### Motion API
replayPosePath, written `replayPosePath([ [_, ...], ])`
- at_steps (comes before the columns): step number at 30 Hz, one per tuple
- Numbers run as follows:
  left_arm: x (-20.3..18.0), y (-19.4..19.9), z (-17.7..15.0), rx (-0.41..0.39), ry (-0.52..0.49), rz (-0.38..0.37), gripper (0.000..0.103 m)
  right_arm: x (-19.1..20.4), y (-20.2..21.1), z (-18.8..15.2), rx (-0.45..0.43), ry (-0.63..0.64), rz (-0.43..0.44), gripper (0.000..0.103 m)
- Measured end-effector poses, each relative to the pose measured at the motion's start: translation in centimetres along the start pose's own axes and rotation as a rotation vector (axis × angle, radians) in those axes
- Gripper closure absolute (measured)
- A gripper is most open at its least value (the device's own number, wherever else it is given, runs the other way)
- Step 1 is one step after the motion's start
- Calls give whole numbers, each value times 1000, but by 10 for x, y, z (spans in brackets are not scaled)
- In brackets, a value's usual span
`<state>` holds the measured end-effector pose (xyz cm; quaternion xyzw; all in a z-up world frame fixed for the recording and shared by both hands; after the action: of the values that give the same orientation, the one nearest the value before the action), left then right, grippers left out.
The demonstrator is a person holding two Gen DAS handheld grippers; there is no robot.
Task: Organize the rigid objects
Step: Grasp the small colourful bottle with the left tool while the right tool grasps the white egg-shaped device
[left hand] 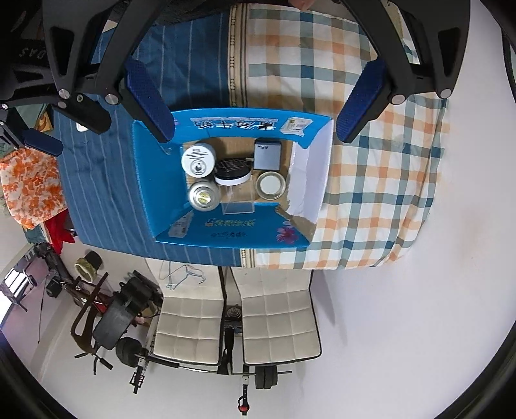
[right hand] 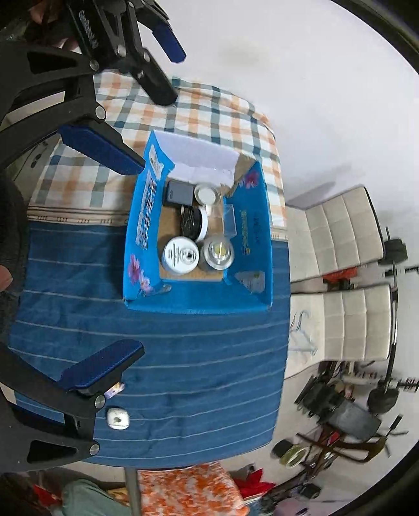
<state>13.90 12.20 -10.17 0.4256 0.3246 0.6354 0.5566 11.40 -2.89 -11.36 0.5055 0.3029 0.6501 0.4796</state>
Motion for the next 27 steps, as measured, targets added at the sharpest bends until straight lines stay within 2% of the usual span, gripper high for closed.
replayPosePath([
  [3,-15,2,2,-12,-5,-8,0,-39,5,-6,-6,-70,-24,0],
  [5,-35,-1,2,-11,-21,-23,0,-80,11,-13,-8,-144,-52,0],
  [11,-137,-30,-9,66,-122,-121,0,-224,27,-45,-4,-387,-156,0],
  [13,-182,-43,-16,107,-154,-163,0,-273,26,-60,-6,-468,-172,0],
  [15,-230,-62,-27,172,-169,-208,0,-307,20,-76,0,-526,-168,8],
  [17,-269,-81,-36,247,-165,-251,0,-343,9,-92,26,-575,-161,28],
  [19,-311,-106,-49,341,-165,-272,0,-372,-1,-103,52,-601,-165,34],
  [22,-363,-141,-70,466,-157,-292,0,-403,-10,-114,55,-635,-166,34],
  [27,-419,-179,-96,530,-187,-236,10,-436,-27,-125,69,-676,-153,34],
])
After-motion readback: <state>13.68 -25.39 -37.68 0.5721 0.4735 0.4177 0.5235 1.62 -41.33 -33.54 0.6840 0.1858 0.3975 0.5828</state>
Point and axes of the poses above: each gripper's, at about its wrist camera, not at the fingertips, and y roughly against the way its jaws point, x to its left, z to its top, the point moved 8 cm from there along -y, roughly the way its jaws point, and after that the axes turned 10 degrees about z, right-handed, at the moved point
